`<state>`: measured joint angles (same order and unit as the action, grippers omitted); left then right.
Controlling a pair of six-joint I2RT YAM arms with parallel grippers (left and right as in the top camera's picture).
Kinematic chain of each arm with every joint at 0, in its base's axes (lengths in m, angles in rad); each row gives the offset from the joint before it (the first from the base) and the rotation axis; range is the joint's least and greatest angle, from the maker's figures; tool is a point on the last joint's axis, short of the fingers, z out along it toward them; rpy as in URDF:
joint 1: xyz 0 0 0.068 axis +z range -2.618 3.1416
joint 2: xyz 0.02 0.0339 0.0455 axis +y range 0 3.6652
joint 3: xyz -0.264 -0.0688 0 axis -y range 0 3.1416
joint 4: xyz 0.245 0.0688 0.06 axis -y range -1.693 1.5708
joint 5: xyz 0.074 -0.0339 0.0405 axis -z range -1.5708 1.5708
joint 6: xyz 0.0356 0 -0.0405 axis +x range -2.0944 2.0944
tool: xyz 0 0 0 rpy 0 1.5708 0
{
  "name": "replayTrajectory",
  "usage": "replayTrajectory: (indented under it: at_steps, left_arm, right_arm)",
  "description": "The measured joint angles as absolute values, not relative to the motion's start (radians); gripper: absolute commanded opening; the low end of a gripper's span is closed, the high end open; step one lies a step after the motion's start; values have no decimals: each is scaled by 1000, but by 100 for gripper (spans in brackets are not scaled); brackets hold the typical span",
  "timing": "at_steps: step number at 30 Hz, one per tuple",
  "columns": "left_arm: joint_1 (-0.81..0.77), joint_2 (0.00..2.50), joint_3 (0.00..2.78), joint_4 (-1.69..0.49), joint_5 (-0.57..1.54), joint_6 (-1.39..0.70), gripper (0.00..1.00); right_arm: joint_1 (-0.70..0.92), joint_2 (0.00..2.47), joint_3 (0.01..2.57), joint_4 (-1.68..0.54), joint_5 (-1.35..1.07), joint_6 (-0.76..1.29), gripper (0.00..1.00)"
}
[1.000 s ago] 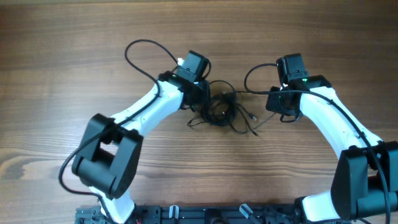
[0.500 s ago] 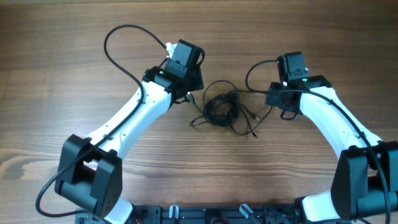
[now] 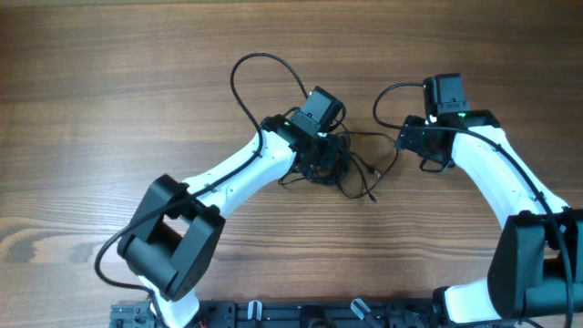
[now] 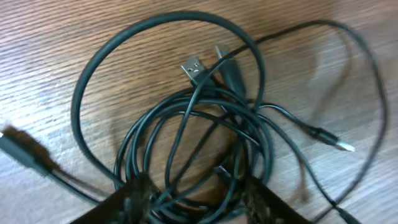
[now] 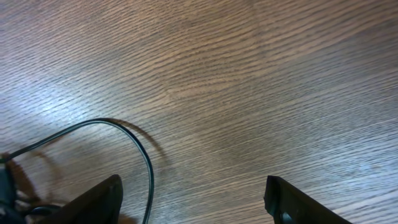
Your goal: Untangle cables
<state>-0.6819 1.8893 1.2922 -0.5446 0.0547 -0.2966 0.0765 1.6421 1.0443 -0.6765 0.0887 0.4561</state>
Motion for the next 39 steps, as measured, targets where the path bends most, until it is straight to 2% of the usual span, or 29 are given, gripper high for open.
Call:
replayTrajectory:
  at_steps: [4, 7, 10, 11, 13, 14, 22, 25, 29, 33, 39]
  left_arm:
    - [-681, 1960, 1292, -525, 55, -250, 52]
    - [-681, 2011, 1292, -494, 50, -205, 45]
    - [-680, 2025, 1295, -478, 51, -148, 42]
    - [-680, 2028, 1297, -477, 51, -134, 34]
    - [-680, 2033, 1301, -477, 50, -114, 6]
    - [-680, 2035, 1303, -477, 51, -110, 4]
    - [-682, 2015, 1300, -535, -14, -97, 4]
    - [-678, 1940, 1288, -546, -67, -91, 4]
    - [-641, 1805, 1288, -567, -57, -87, 4]
    - [-458, 1679, 1289, -584, 197, -87, 4]
    - [-186, 1665, 1288, -585, 736, -87, 4]
  right_arm:
    - [72, 1642, 1044, -688, 59, 459, 75]
    - [72, 1642, 1044, -688, 43, 459, 76]
    - [72, 1642, 1044, -694, 16, 459, 77]
    - [72, 1642, 1044, -695, 12, 459, 77]
    - [72, 1642, 1044, -695, 4, 459, 77]
    - [72, 1642, 1044, -695, 1, 459, 76]
    - [72, 1642, 1052, -741, -12, 433, 76]
    - [71, 1627, 1071, -760, -112, 327, 76]
    - [71, 1562, 1084, -735, -314, 215, 82]
    - [71, 1539, 1089, -674, -579, 157, 82]
    - [73, 1539, 1089, -610, -871, 130, 82]
